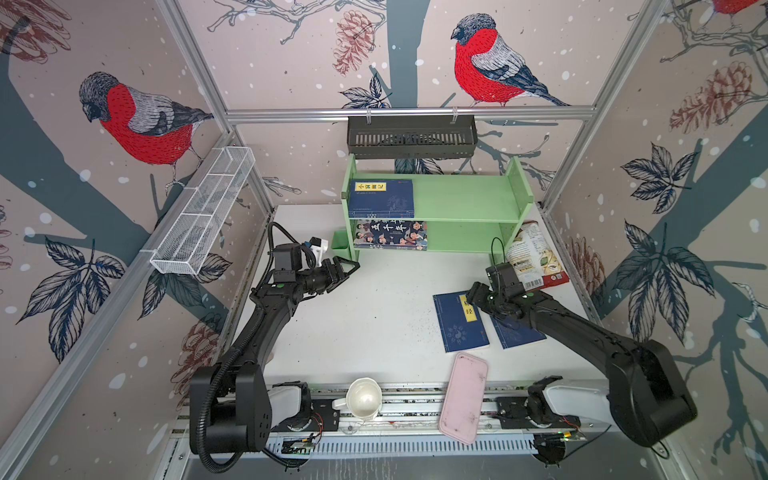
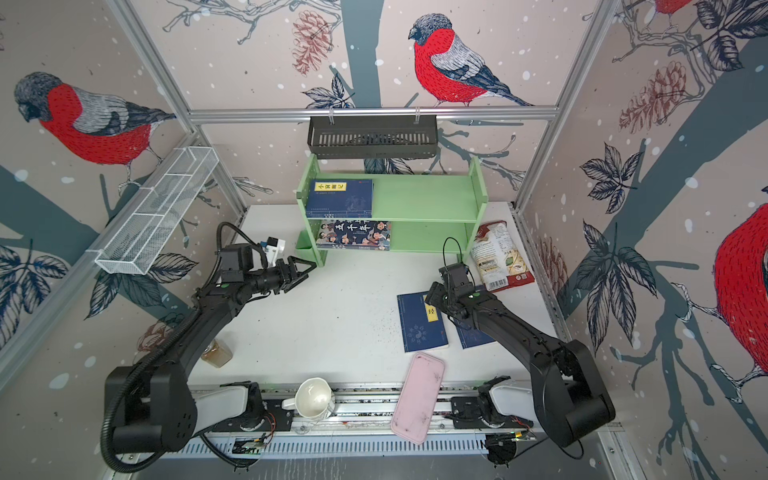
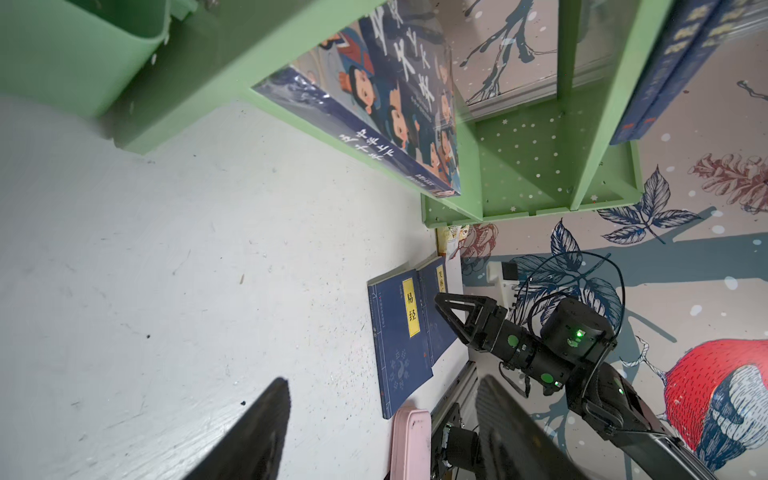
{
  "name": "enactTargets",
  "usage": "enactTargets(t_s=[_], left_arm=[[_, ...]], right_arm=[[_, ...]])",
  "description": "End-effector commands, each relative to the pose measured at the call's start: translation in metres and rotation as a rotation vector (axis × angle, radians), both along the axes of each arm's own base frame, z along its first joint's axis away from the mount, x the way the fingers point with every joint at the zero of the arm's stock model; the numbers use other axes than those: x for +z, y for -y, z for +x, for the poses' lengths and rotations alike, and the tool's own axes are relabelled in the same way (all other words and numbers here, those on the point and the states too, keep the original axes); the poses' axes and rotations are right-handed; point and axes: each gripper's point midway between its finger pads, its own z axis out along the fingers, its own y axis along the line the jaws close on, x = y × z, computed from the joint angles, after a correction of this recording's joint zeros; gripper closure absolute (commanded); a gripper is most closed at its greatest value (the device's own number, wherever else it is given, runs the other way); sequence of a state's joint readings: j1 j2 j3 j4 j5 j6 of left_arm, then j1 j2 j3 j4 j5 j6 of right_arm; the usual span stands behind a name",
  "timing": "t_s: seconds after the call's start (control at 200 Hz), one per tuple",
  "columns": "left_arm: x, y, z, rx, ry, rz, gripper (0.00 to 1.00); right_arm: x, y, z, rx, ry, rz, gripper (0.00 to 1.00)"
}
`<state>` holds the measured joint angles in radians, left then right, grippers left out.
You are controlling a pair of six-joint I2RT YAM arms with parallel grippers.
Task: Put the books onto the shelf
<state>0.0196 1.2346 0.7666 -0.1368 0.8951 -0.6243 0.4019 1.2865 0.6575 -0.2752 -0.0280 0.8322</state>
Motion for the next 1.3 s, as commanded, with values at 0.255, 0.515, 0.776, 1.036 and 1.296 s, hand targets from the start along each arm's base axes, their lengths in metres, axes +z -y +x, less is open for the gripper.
enactTargets(t_s=[0.255,0.515,0.776,1.036,1.296], left_arm=[[-0.017,0.001,-0.002,0.021,-0.033,-0.030,0.28],[-0.020,0.005,-0.002,0.014,-0.040,-0.028,0.28],[-0.024,0.008,-0.003,0.012,-0.044,-0.018,0.28],[-0.039,0.012,-0.009,0.008,-0.075,-0.007,0.27],[-0.049,0.017,-0.015,0.004,-0.101,-0.013,0.26]], right_arm=[[-0.025,-0.005,-0.009,0.074,-0.094,0.001,0.27],[-0.030,-0.022,-0.010,0.127,-0.118,0.071,0.53],[-0.023,-0.059,0.010,0.187,-0.089,0.157,0.76],[-0.016,-0.115,0.030,0.258,-0.064,0.225,0.82],[-0.011,-0.118,0.039,0.247,-0.032,0.212,0.87]])
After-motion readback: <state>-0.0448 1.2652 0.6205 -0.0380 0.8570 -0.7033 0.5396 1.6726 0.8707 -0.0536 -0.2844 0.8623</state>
